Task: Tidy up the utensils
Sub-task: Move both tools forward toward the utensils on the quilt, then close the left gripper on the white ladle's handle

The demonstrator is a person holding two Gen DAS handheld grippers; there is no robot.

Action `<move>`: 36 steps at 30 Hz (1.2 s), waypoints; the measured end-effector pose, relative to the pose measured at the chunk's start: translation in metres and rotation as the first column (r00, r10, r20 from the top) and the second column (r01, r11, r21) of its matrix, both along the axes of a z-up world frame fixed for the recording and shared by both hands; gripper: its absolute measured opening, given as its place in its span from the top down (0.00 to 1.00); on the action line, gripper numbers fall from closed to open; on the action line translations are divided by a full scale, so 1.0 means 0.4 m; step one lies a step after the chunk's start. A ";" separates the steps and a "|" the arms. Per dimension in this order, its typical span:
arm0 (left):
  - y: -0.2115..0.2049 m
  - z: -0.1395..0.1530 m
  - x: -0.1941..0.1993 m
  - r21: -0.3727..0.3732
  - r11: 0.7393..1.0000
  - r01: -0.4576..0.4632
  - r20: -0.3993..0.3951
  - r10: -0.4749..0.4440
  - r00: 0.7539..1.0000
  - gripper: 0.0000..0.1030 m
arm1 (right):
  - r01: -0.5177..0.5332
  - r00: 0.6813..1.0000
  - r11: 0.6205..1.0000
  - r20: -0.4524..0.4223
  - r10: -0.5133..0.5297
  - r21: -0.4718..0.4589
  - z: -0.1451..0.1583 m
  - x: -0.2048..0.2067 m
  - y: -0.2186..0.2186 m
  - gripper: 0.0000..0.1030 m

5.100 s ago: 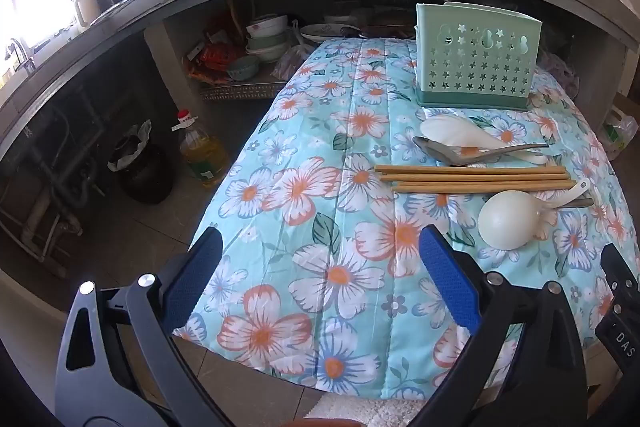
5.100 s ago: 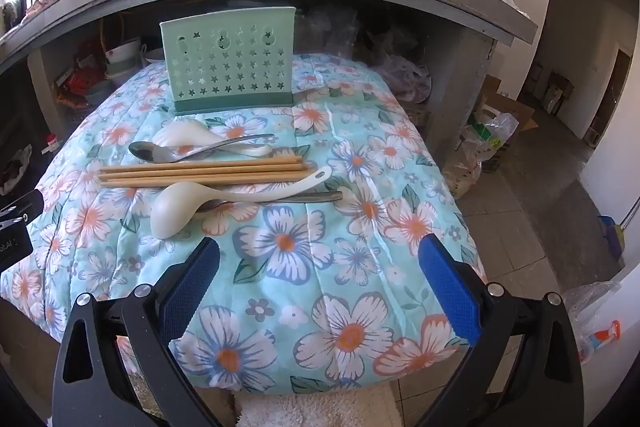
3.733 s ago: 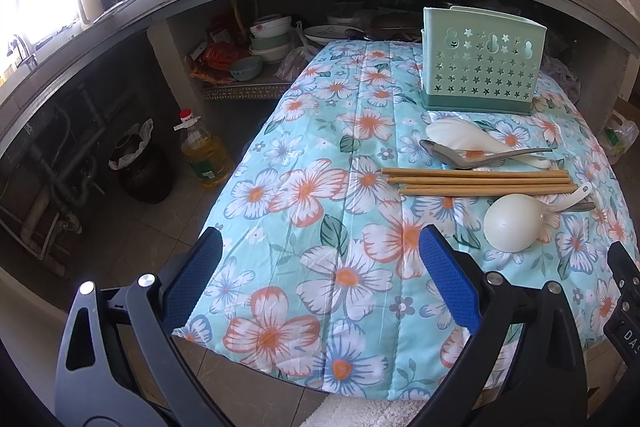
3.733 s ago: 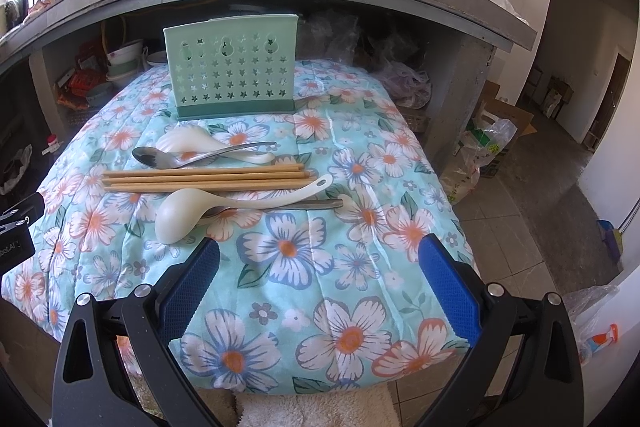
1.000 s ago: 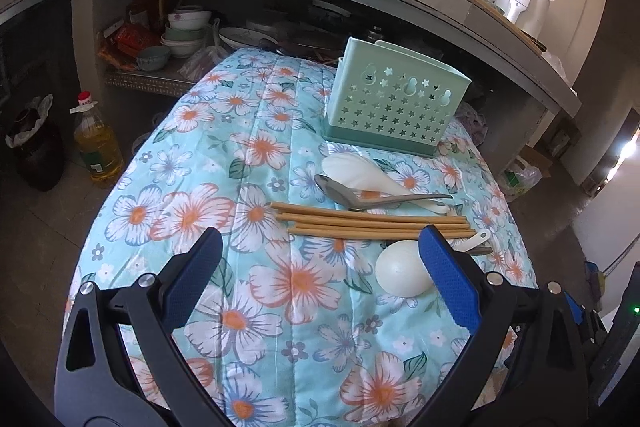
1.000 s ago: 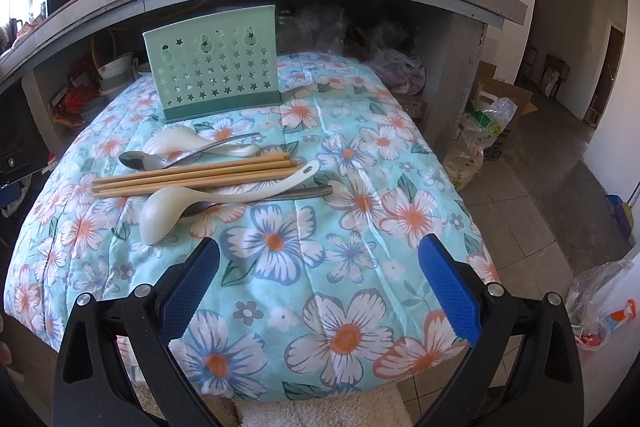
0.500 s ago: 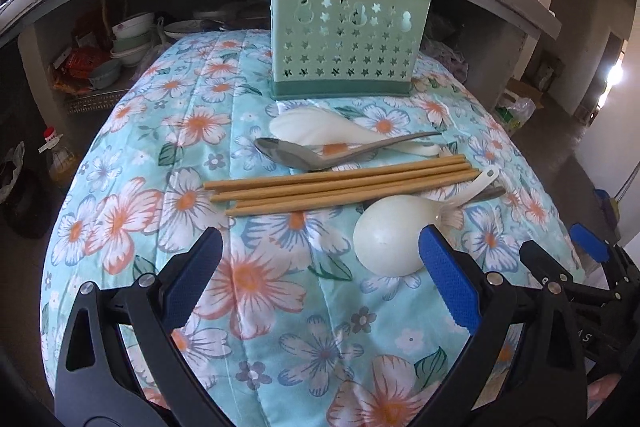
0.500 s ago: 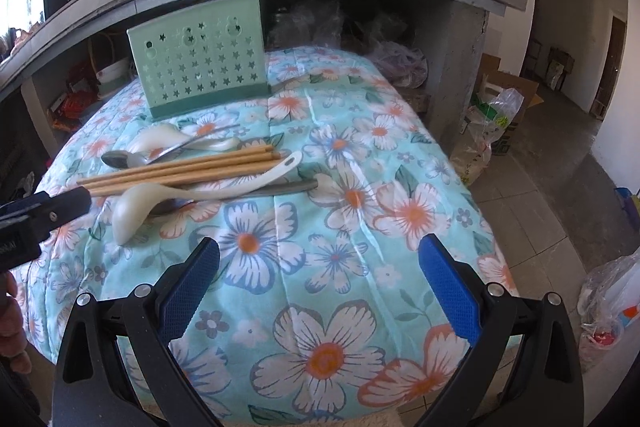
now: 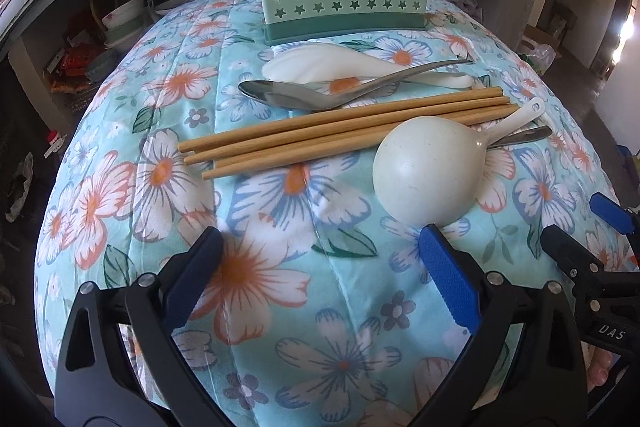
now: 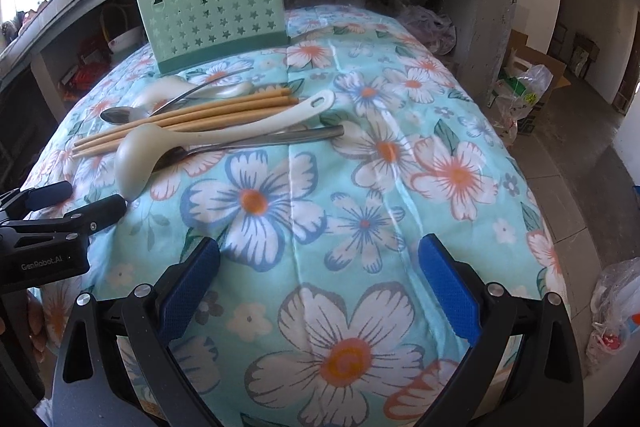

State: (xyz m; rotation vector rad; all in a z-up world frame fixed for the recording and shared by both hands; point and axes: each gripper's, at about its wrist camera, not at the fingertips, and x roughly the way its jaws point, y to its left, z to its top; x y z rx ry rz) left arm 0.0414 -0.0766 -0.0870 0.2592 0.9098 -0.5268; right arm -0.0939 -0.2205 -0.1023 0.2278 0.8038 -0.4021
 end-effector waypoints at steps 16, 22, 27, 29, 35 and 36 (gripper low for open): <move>-0.015 0.018 -0.029 0.065 0.997 0.049 0.058 -0.053 0.997 0.08 | -0.015 1.000 0.999 -0.002 0.016 0.029 -0.010 0.003 -0.013 0.06; -0.019 0.070 -0.093 0.013 0.985 0.171 0.155 -0.171 0.973 0.08 | -0.039 0.999 0.997 0.011 0.038 0.061 -0.008 -0.001 -0.023 0.06; -0.074 0.073 -0.125 0.066 0.966 0.248 0.211 -0.257 0.943 0.23 | -0.068 0.998 0.993 0.012 0.067 0.098 -0.003 -0.005 -0.037 0.06; -0.093 0.069 -0.131 0.098 0.957 0.273 0.231 -0.289 0.929 0.29 | -0.069 0.998 0.992 0.018 0.068 0.106 -0.004 -0.007 -0.041 0.06; -0.146 0.038 -0.155 0.280 0.904 0.323 0.334 -0.407 0.850 0.38 | -0.068 0.998 0.991 0.018 0.067 0.119 -0.003 -0.007 -0.048 0.06; -0.153 0.032 -0.158 0.307 0.894 0.328 0.348 -0.426 0.835 0.42 | -0.066 0.998 0.991 0.020 0.064 0.120 -0.004 -0.007 -0.049 0.06</move>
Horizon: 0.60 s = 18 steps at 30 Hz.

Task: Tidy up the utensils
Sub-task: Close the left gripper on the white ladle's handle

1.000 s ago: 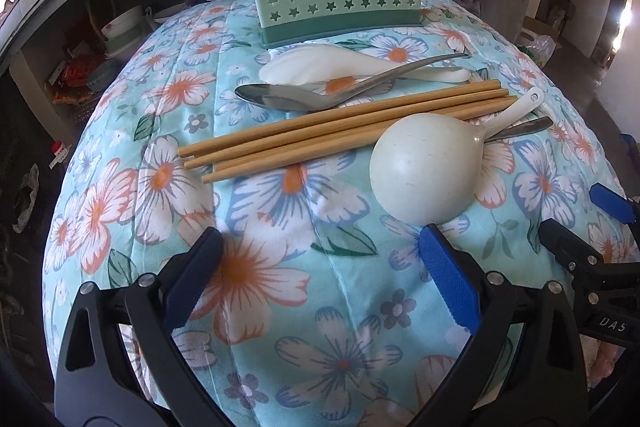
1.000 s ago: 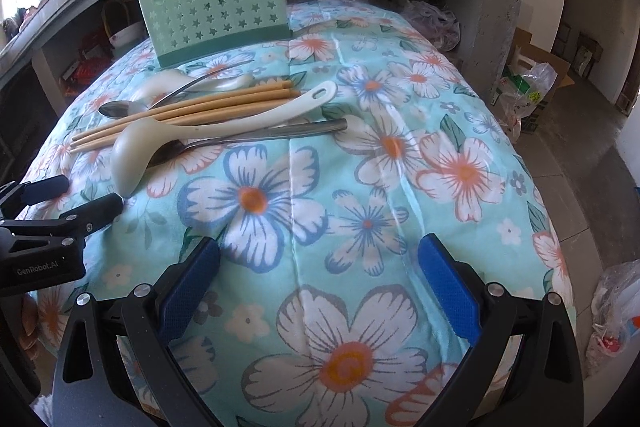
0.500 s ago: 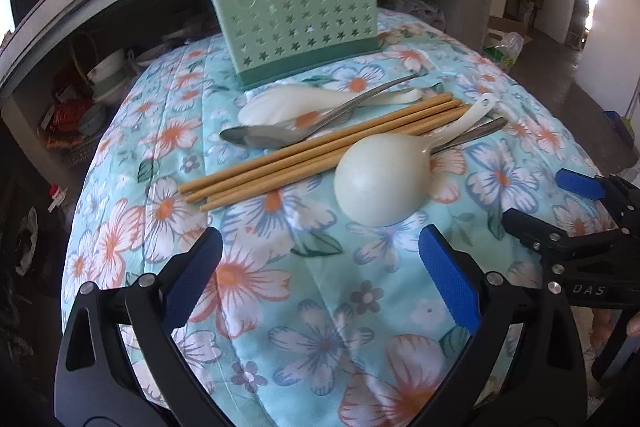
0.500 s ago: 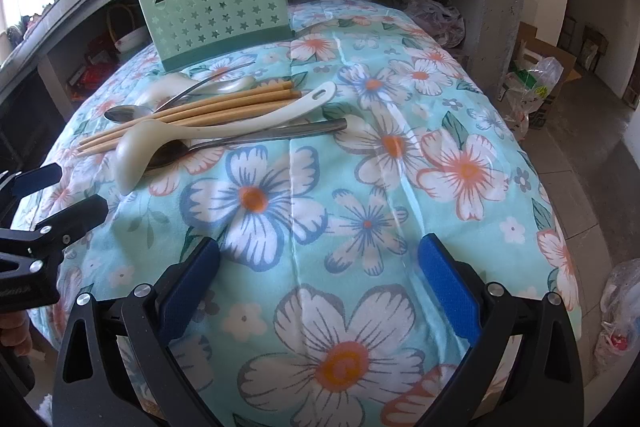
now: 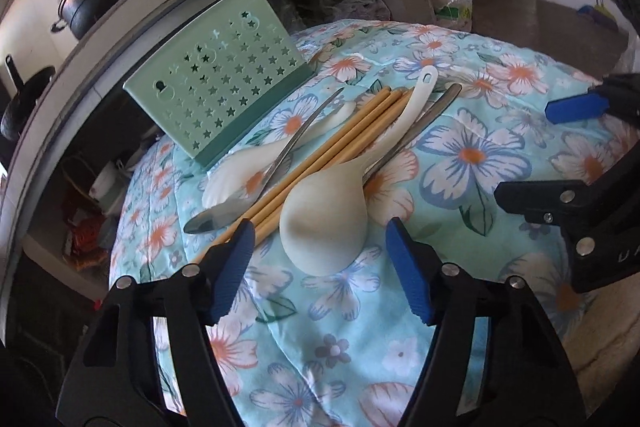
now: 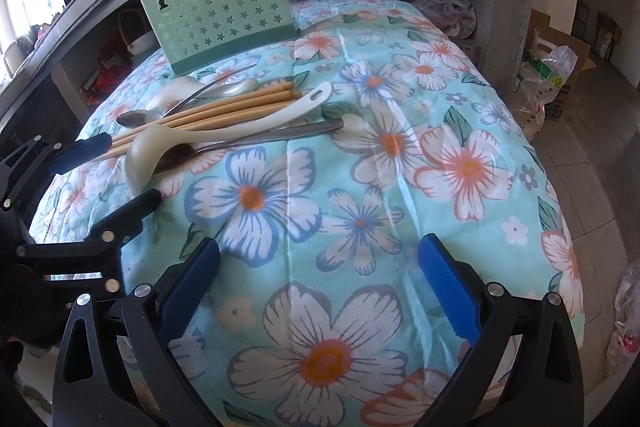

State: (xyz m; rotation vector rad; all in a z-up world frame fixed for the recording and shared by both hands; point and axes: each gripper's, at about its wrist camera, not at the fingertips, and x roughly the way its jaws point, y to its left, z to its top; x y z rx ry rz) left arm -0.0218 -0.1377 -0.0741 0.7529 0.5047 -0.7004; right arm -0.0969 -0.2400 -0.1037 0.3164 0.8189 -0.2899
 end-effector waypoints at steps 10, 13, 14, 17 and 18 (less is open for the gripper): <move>-0.004 0.042 -0.020 0.037 0.998 0.050 0.131 -0.054 0.990 0.82 | 0.008 1.000 1.000 -0.001 -0.008 0.004 0.000 -0.002 -0.002 0.06; 0.007 0.069 -0.001 -0.014 1.000 0.028 0.094 -0.027 0.995 0.88 | 0.013 1.000 1.000 -0.002 -0.013 0.007 0.001 -0.003 -0.004 0.06; 0.010 0.072 0.012 -0.032 0.999 0.011 0.075 -0.009 0.997 0.89 | 0.015 1.000 1.000 -0.001 -0.015 0.008 0.001 -0.003 -0.005 0.06; 0.022 0.067 0.054 -0.066 0.997 -0.050 0.022 0.051 0.998 0.90 | 0.016 1.000 1.000 -0.002 -0.016 0.009 0.001 -0.003 -0.005 0.06; 0.027 0.064 0.065 -0.078 0.995 -0.063 0.002 0.063 0.998 0.90 | 0.017 1.000 1.000 -0.002 -0.017 0.010 0.001 -0.004 -0.006 0.06</move>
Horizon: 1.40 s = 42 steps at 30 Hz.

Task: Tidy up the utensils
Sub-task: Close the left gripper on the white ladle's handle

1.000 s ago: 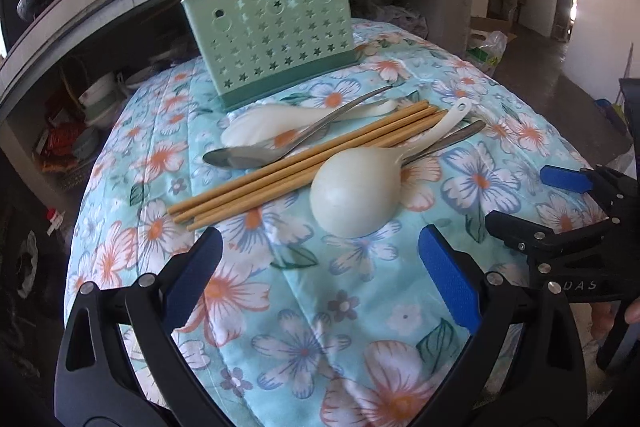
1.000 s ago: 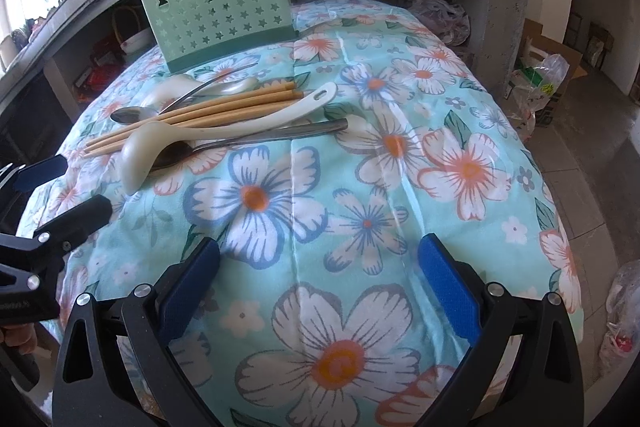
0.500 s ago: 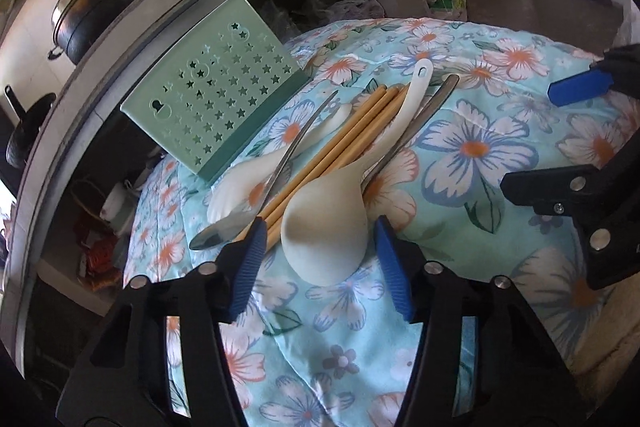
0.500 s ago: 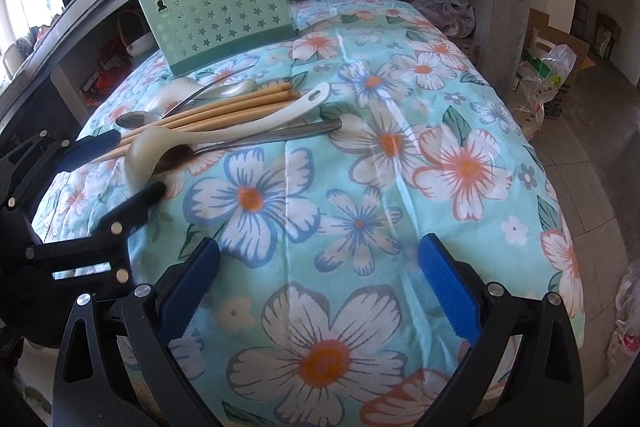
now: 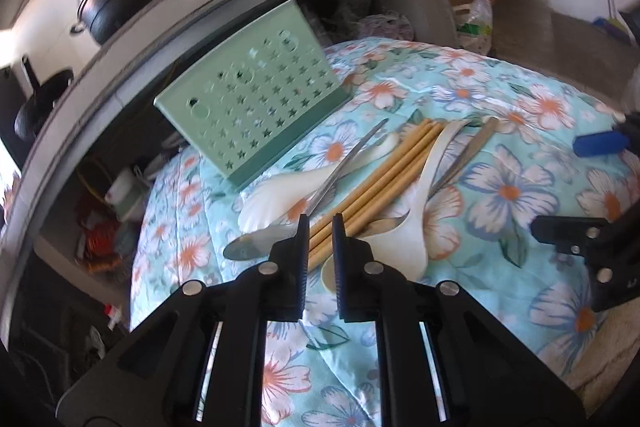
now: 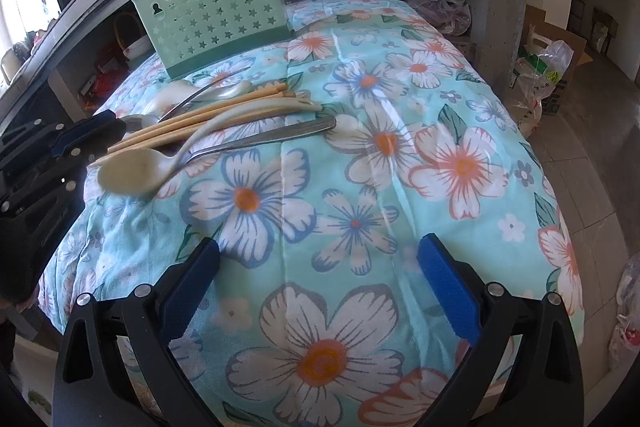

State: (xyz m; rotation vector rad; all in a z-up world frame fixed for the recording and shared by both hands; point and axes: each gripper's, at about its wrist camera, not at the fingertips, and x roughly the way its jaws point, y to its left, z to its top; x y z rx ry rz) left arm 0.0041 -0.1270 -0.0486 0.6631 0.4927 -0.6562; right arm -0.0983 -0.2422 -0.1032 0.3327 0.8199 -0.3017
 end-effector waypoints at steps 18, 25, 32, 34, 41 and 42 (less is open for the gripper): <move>0.182 -0.041 0.140 -0.358 0.851 -0.384 -0.724 0.007 0.690 0.71 | 0.005 1.000 1.000 -0.005 -0.005 -0.011 -0.002 0.000 0.002 0.06; 0.174 -0.093 0.155 -0.350 0.813 -0.465 -0.818 -0.024 0.575 0.73 | 0.011 1.000 1.000 -0.005 -0.011 -0.013 -0.003 0.001 0.004 0.06; 0.145 -0.090 0.147 -0.320 0.829 -0.458 -0.796 0.027 0.605 0.88 | 0.011 1.000 1.000 0.000 -0.011 -0.016 -0.003 0.003 0.005 0.06; 0.139 -0.086 0.141 -0.319 0.832 -0.454 -0.787 0.034 0.616 0.94 | 0.011 1.000 1.000 0.002 -0.011 -0.017 -0.003 0.003 0.005 0.06; 0.163 -0.031 0.132 -0.360 0.829 -0.428 -0.730 0.034 0.682 0.98 | 0.016 1.000 1.000 0.011 -0.016 -0.027 -0.004 0.000 0.008 0.06; 0.165 -0.022 0.130 -0.371 0.826 -0.424 -0.724 0.028 0.689 0.98 | 0.018 1.000 0.999 0.011 -0.017 -0.029 -0.004 0.000 0.009 0.06</move>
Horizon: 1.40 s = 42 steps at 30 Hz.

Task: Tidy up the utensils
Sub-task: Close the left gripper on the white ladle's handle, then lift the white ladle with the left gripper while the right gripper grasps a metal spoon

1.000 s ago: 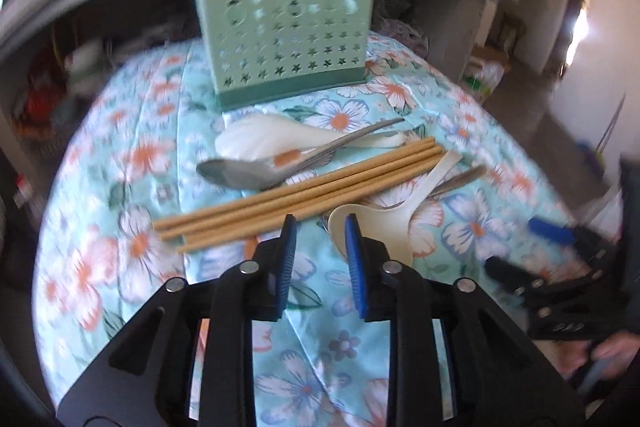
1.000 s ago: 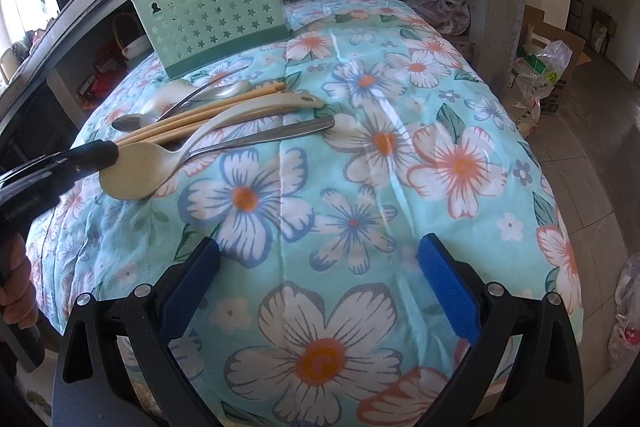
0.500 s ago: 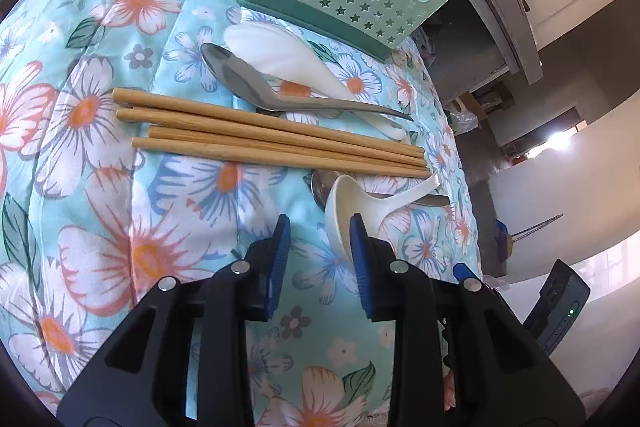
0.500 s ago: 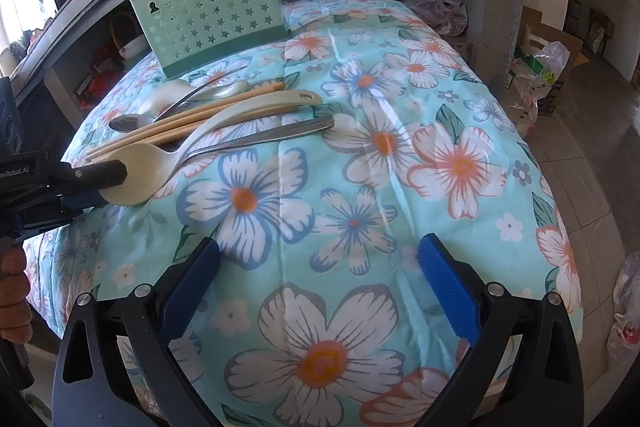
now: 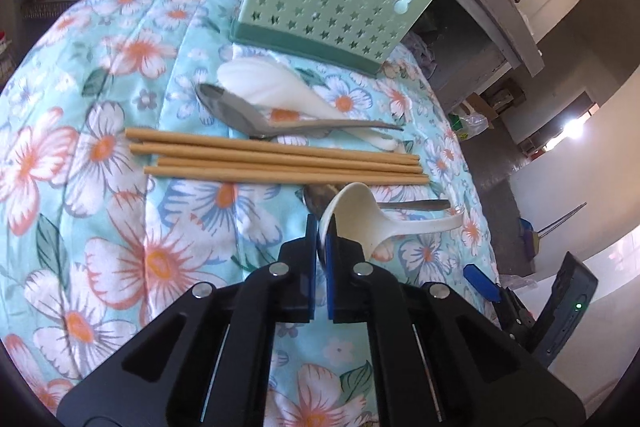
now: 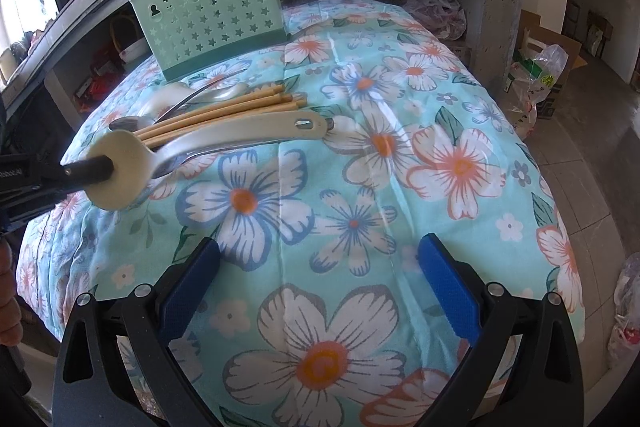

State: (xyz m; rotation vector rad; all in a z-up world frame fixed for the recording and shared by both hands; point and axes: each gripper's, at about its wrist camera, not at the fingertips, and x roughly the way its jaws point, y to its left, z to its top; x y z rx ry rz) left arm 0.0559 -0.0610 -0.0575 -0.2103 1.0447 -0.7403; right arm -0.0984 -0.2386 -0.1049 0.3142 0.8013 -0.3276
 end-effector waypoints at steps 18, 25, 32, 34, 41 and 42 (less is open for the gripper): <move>0.117 0.167 0.030 -0.147 0.983 -0.109 0.237 0.142 0.961 0.98 | -0.015 0.998 0.999 0.052 0.018 -0.045 0.055 -0.003 0.023 0.06; 0.145 0.169 0.047 -0.150 0.978 -0.144 0.276 0.182 0.944 0.98 | -0.233 0.967 0.937 0.042 0.251 -0.259 0.096 0.096 0.169 0.25; 0.169 0.156 0.077 -0.154 0.974 -0.167 0.280 0.205 0.938 0.98 | -0.370 0.925 0.843 -0.068 0.374 -0.390 0.068 0.201 0.284 0.56; 0.175 0.152 0.084 -0.156 0.972 -0.173 0.279 0.212 0.937 0.98 | -0.392 0.917 0.819 -0.105 0.385 -0.419 0.058 0.221 0.313 0.61; 0.193 0.134 0.113 -0.165 0.965 -0.205 0.266 0.243 0.933 0.98 | -0.419 0.908 0.770 -0.200 0.369 -0.481 0.024 0.265 0.351 0.68; 0.196 0.132 0.115 -0.167 0.964 -0.208 0.265 0.247 0.932 0.98 | -0.419 0.908 0.766 -0.207 0.365 -0.487 0.023 0.269 0.353 0.69</move>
